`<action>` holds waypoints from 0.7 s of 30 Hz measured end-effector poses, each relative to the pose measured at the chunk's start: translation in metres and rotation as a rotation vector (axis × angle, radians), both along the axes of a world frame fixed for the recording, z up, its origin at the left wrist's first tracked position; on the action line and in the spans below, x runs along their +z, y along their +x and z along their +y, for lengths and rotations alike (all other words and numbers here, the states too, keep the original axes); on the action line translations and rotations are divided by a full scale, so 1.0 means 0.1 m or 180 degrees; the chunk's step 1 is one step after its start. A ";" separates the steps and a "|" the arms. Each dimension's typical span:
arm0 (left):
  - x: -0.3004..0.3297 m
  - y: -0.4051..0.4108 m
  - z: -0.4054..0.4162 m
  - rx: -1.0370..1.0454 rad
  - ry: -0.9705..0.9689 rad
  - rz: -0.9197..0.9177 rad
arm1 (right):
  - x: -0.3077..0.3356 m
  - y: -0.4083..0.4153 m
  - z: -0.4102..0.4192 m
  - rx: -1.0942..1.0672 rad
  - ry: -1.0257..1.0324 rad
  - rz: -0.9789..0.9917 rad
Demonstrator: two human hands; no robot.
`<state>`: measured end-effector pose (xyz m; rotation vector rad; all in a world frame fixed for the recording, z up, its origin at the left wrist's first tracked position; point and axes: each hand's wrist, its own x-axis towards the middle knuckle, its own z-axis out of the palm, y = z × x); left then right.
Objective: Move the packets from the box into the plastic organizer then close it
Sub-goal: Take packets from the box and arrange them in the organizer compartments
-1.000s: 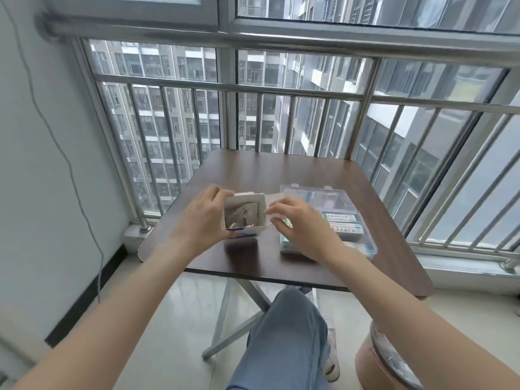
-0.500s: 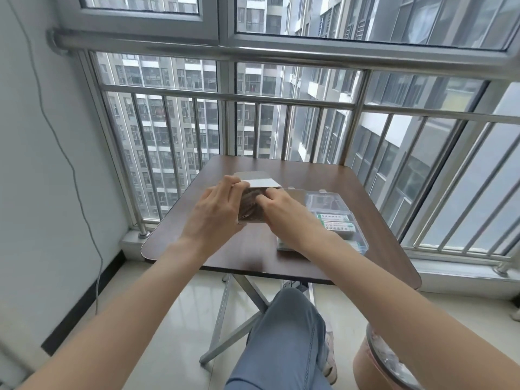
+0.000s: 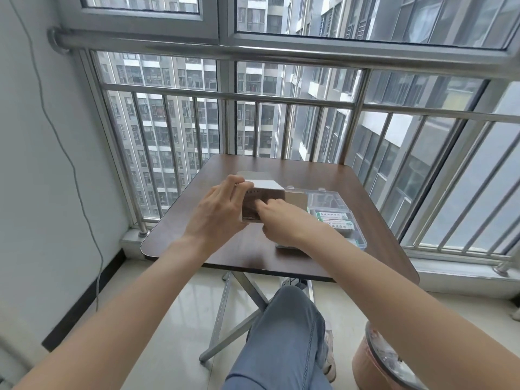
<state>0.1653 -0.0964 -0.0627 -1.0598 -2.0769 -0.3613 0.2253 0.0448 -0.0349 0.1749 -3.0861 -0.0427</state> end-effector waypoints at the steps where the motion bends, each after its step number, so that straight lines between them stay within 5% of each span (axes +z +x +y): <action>1: -0.01 0.00 0.01 -0.0037 0.0032 0.0033 | 0.00 -0.01 0.00 -0.0022 0.0069 -0.0033; 13: 0.00 -0.01 0.03 -0.0279 0.0424 0.0104 | -0.09 -0.04 0.03 0.0227 0.0708 0.0672; 21: -0.05 -0.03 0.07 -0.0265 0.0278 0.0322 | -0.08 0.03 0.02 0.0349 0.0474 0.0304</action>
